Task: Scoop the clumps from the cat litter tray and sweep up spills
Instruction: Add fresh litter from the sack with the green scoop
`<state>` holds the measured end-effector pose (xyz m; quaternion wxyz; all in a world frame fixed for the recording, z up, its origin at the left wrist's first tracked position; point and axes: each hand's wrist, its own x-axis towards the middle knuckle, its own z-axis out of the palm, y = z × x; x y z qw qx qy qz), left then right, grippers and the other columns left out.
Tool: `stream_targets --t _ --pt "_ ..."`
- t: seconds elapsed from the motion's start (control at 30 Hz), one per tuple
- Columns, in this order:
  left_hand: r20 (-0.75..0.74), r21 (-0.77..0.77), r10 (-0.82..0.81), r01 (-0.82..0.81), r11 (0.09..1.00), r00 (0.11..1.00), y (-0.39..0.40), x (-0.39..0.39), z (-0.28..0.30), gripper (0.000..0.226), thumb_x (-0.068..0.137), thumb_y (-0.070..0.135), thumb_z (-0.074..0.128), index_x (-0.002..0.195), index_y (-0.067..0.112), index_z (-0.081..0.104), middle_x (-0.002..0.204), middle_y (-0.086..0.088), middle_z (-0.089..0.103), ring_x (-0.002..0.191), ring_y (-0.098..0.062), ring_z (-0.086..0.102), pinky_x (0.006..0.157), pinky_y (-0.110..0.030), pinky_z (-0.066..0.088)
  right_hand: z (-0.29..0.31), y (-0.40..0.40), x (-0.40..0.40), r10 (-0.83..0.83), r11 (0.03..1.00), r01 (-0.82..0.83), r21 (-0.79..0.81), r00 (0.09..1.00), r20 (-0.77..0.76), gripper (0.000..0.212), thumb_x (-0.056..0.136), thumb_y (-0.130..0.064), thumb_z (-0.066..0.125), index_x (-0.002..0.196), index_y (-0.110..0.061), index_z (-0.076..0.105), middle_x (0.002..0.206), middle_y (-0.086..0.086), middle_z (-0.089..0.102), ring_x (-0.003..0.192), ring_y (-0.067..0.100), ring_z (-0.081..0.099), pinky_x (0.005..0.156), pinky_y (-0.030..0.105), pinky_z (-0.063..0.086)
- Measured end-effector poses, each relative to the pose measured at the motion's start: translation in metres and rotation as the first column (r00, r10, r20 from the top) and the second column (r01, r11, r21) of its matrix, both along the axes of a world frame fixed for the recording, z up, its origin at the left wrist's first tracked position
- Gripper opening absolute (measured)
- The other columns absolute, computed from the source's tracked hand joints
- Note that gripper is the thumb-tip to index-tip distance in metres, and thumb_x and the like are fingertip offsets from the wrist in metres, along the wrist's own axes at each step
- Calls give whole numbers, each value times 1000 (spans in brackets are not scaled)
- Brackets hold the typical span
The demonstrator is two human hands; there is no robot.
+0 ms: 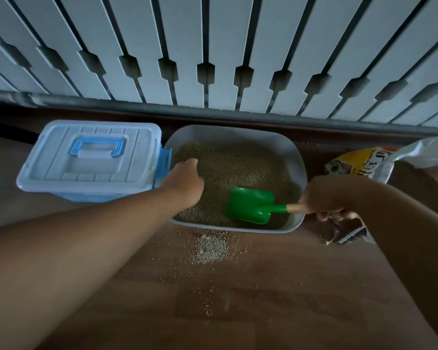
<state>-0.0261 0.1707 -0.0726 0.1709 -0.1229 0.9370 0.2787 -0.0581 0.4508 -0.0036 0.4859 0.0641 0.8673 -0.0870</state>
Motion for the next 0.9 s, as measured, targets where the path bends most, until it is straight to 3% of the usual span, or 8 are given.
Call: stream_targets --t 0.13,0.23,0.37,0.5,0.67,0.73,0.8,0.9 --pt "-14 5 -17 17 1000 1000 0 0 2 58 102 17 46 157 19 26 145 -14 48 110 -36 64 85 -45 55 8 5 -9 199 978 -188 89 970 -137 17 98 -11 58 111 -5 68 78 9 69 43 10 50 43 18 43" --pt "-14 2 -27 27 1000 1000 1 2 4 59 102 18 44 157 18 25 149 -14 44 118 -34 59 92 -45 52 -20 -27 3 319 940 -338 -41 917 -238 20 99 -15 58 116 -12 67 85 2 67 58 6 53 54 15 43" --pt "-15 -50 -52 51 997 999 8 4 7 57 102 21 46 156 19 28 150 -12 44 131 -30 50 102 -46 47 -49 -59 31 386 894 -423 -148 895 -222 23 102 -20 52 118 -9 65 81 -1 63 65 7 55 58 16 40" --pt "-24 -33 -71 70 997 997 8 6 7 58 103 20 45 158 19 25 154 -12 39 129 -30 51 100 -45 49 -40 -27 10 283 951 -305 -48 923 -263 20 102 -25 49 99 -18 67 80 0 63 68 10 57 65 21 46" --pt "-50 -62 -89 86 994 995 3 7 7 57 103 16 42 158 17 25 154 -12 37 137 -30 43 105 -41 41 -12 14 -3 8 1000 -2 27 981 -194 18 100 -12 54 110 -3 66 65 6 55 33 8 42 35 17 33" --pt "-48 -63 -87 84 994 995 5 8 7 57 103 16 42 157 17 25 155 -11 37 136 -29 44 106 -42 41 -2 22 -2 -8 995 24 95 986 -168 15 98 -10 57 108 -1 64 66 10 56 23 7 39 31 16 31" --pt "-48 -68 -102 98 993 994 11 7 8 57 103 16 42 158 18 24 154 -11 38 132 -28 47 104 -42 43 5 25 -4 28 988 3 157 980 -197 16 98 -11 57 108 0 63 67 8 57 30 8 45 35 20 35" --pt "-36 -73 -147 144 987 988 27 7 8 59 104 17 43 158 18 22 155 -11 36 131 -28 48 103 -41 44 6 26 -4 179 968 -116 224 941 -286 24 99 -20 56 114 -6 67 74 1 59 60 12 55 56 24 45"
